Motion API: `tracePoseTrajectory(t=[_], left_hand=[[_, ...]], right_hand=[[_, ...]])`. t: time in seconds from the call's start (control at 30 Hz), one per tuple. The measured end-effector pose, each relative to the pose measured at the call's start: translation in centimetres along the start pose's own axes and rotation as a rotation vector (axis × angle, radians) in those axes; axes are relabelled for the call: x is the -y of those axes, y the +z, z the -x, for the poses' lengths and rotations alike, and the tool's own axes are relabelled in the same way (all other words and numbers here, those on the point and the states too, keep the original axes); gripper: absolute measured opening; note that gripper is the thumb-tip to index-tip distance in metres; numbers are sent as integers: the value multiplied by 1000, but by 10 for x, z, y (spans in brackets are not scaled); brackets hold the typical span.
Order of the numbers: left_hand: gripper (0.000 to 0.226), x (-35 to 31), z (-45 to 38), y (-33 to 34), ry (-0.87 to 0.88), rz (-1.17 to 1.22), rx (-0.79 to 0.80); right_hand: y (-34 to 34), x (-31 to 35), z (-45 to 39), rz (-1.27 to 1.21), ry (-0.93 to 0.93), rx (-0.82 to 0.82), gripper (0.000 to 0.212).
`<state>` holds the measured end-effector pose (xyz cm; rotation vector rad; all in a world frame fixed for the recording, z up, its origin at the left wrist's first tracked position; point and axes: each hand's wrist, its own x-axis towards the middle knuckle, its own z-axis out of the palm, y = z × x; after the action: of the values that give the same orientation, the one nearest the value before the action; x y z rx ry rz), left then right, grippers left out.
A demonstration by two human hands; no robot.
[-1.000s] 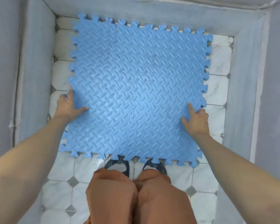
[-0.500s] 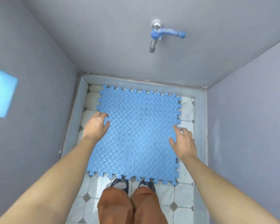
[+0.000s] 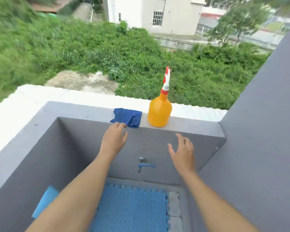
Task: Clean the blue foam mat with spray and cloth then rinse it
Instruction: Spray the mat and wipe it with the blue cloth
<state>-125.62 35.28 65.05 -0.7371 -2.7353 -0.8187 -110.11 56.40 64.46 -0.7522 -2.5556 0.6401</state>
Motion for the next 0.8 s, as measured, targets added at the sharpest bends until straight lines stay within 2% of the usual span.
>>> tracePoseTrajectory(t=[0.1, 0.2, 0.27, 0.4, 0.5, 0.57, 0.67, 0.73, 0.8], left_hand=[[26, -18, -28, -15, 59, -20, 14], [31, -20, -53, -13, 104, -105, 99], [44, -19, -65, -8, 113, -180, 192], [85, -7, -86, 19, 57, -308, 410], [96, 7, -90, 45, 60, -466, 504], [91, 14, -91, 55, 100, -592, 466], [67, 18, -96, 62, 158, -690, 309], [59, 21, -96, 66, 177, -665, 265], [46, 24, -92, 65, 186, -537, 256]], right_hand=[[-24, 29, -43, -74, -52, -53, 62], [-39, 64, -90, -171, -41, -57, 75], [-42, 85, -116, -234, -42, -44, 83], [-32, 103, -156, -359, -24, -16, 89], [-22, 99, -172, -406, -48, 63, 83], [-19, 94, -183, -440, -40, 138, 73], [-17, 90, -193, -465, -17, 163, 56], [-11, 91, -190, -438, -25, 117, 46], [-7, 97, -180, -432, -2, 56, 35]])
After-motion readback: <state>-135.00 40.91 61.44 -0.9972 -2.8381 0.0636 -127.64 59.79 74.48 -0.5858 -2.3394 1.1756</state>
